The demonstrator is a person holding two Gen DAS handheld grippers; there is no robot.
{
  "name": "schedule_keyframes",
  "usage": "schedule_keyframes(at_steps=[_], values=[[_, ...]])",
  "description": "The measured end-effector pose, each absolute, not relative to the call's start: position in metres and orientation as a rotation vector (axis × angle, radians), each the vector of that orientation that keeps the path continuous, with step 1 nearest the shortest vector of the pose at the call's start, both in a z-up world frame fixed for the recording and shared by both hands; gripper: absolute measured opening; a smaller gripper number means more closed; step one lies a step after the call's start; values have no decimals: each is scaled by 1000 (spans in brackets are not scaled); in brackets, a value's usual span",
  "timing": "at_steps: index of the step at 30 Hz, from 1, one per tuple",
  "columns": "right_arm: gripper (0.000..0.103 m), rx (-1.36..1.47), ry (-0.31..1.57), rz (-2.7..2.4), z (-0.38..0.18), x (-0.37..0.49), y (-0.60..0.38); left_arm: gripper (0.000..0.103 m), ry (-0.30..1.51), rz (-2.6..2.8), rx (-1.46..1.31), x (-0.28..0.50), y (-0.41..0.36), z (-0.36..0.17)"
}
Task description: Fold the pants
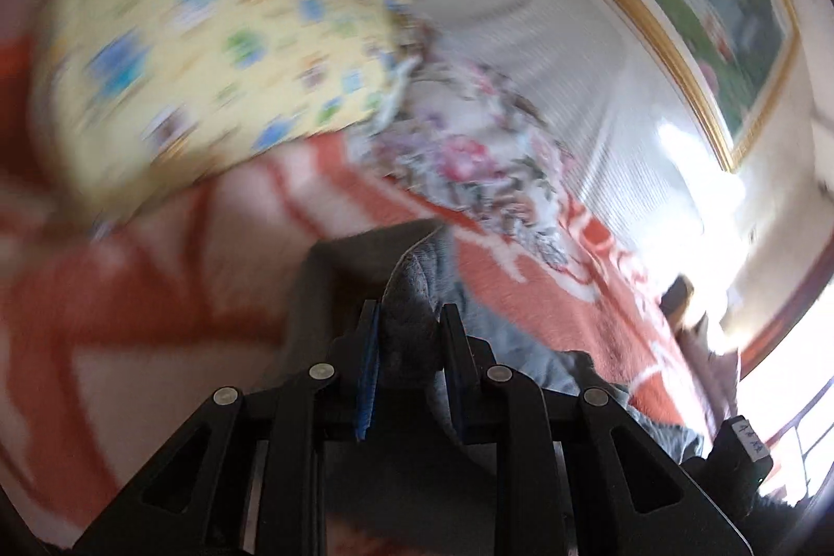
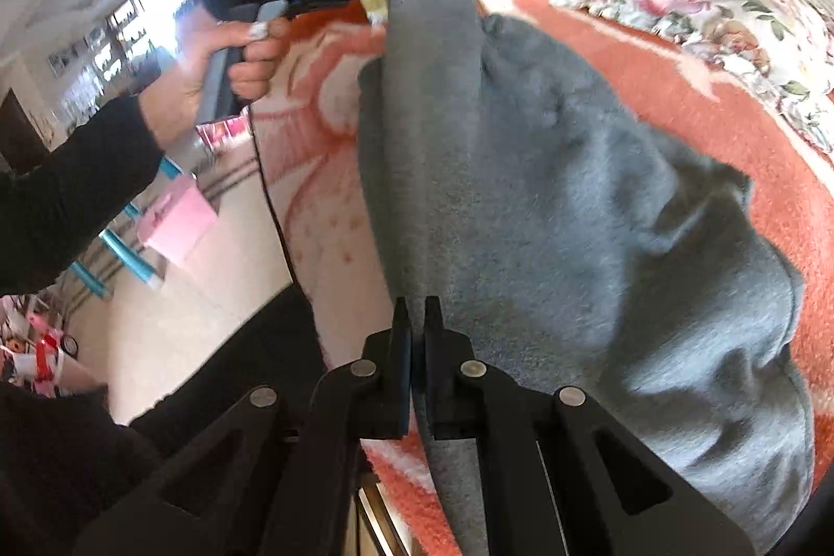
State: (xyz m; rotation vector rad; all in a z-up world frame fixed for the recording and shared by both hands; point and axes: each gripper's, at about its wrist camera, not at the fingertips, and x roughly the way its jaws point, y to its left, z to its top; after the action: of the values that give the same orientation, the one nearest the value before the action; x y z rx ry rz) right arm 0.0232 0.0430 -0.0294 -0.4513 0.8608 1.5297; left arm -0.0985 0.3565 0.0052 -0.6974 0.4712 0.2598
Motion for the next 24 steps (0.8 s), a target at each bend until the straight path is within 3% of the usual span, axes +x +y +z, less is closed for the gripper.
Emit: schedule_keyframes(at_steps=[8,10,11,13,14,15,17,24], values=[[5,-514,888,1504,-44,14,52,21,463,323,-818,-138,352,-45],[9,-534,920,1501,-48,14,53,30,501,350,-868,-146,352,-56],[12,-527,931,1489,-47,16,53,49,505,359,-889,-149,351,-58],[23,-494,946,1483,-41,22,50,71,498,388,-939,-159,347,-59],[28,-470,939,1471,-35,27,47,78,476,397,-963,-165,344,-58],[39,-432,924,1448,-27,36,42,82,470,411,-989,-168,341,-58],[45,-353,897,1387,-13,57,34,83,493,432,-1019,-164,338,-59],[47,-83,927,1092,7,175,32,88,560,538,-1014,-126,340,-58]])
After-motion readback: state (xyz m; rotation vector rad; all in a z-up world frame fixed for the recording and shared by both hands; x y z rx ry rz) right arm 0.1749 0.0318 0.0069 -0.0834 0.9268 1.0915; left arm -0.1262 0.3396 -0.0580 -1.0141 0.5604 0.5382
